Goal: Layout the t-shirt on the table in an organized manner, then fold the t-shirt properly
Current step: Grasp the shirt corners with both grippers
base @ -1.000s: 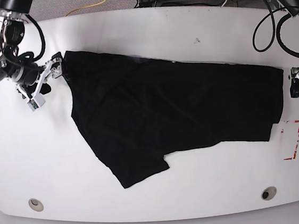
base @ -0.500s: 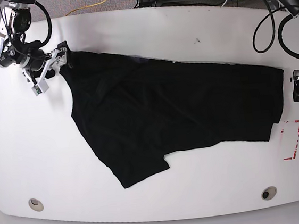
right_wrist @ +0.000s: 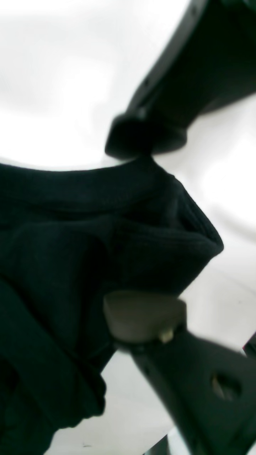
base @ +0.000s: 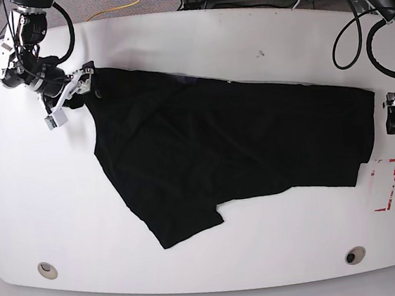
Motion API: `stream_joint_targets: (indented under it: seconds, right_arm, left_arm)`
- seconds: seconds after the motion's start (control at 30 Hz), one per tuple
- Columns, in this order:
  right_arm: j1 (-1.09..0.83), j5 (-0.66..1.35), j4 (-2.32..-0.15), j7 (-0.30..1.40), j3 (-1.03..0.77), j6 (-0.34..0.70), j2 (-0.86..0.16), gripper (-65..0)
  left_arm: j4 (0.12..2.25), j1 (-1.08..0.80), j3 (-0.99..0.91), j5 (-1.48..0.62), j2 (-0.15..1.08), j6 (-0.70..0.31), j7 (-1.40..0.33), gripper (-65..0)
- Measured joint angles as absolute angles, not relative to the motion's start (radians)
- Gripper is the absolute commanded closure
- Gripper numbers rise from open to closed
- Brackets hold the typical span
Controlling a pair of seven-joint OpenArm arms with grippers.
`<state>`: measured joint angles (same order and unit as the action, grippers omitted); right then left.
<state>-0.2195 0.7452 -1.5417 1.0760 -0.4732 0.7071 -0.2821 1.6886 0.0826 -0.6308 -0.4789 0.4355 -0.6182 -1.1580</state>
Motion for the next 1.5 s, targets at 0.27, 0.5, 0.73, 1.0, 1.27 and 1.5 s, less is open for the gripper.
stream_joint_targets:
  seconds: [0.27, 0.5, 0.73, 1.0, 1.27, 1.5]
  right_arm:
    - [-0.22, 0.741, -1.537, 1.077, -0.471, 0.706, -0.265, -29.3]
    - [-0.228, 0.741, -1.536, 1.084, -0.469, 0.705, -0.262, -16.3]
    - [-0.232, 0.74, -1.535, 1.1, -0.465, 0.703, -0.26, -3.3]
    - [-0.231, 0.739, -1.535, 1.103, -0.464, 0.703, -0.261, -3.3]
    - [-0.231, 0.74, -1.535, 1.103, -0.464, 0.704, -0.261, -3.3]
    - [-0.232, 0.74, -1.535, 1.103, -0.464, 0.704, -0.261, -3.3]
  left_arm:
    - [1.686, 0.083, -0.634, -0.479, 0.435, -0.619, -1.158, -48.2]
    - [1.636, 0.091, -0.635, -0.48, 0.439, -0.618, -1.158, -48.3]
    - [1.511, 0.15, -0.637, -0.472, 0.438, -0.617, -1.16, -48.3]
    - [1.393, 0.165, -0.631, -0.482, 0.435, -0.618, -1.155, -48.5]
    - [1.32, 0.166, -0.605, -0.478, 0.437, -0.634, -1.155, -48.5]
    - [1.273, 0.16, -0.533, -0.478, 0.427, -0.697, -1.138, -48.5]
